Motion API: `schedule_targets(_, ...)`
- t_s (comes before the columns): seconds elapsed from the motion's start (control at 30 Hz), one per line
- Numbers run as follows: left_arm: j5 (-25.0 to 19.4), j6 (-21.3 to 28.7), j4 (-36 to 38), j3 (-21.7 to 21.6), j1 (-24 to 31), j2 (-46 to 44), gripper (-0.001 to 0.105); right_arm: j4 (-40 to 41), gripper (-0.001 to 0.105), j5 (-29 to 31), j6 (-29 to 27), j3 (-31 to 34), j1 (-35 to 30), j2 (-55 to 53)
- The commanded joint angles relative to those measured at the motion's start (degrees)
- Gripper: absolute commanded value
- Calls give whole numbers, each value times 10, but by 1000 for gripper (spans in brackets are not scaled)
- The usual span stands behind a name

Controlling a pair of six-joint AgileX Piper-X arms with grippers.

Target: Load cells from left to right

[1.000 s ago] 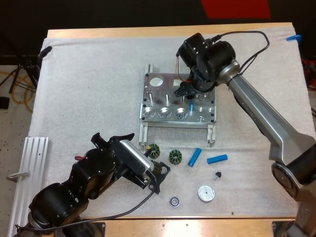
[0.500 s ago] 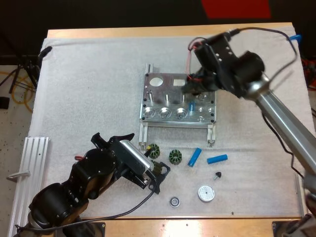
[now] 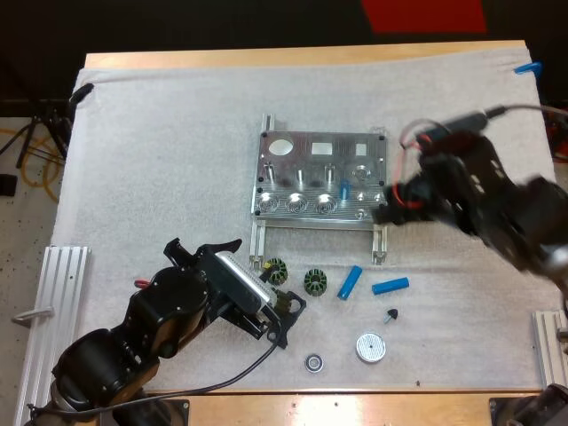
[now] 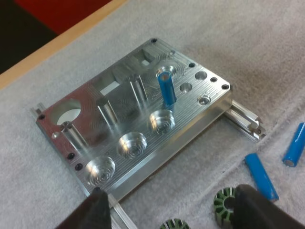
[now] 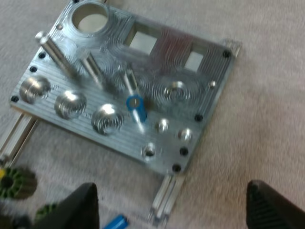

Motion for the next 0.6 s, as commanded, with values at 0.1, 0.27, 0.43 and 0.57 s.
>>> schedule_targets(0.1,21,-1,-19,-1,1,-2,54,4,63,-6,9,53,17,-83)
schedule_targets(0.27,21,-1,-20,-1,1,-2,54,33,63,-10,26,86,54,-167)
schedule_targets(0.43,21,-1,-20,-1,1,-2,54,80,63,-10,50,91,88,-215)
schedule_targets(0.57,25,-1,-20,-1,1,-2,54,126,63,-13,57,91,114,-236)
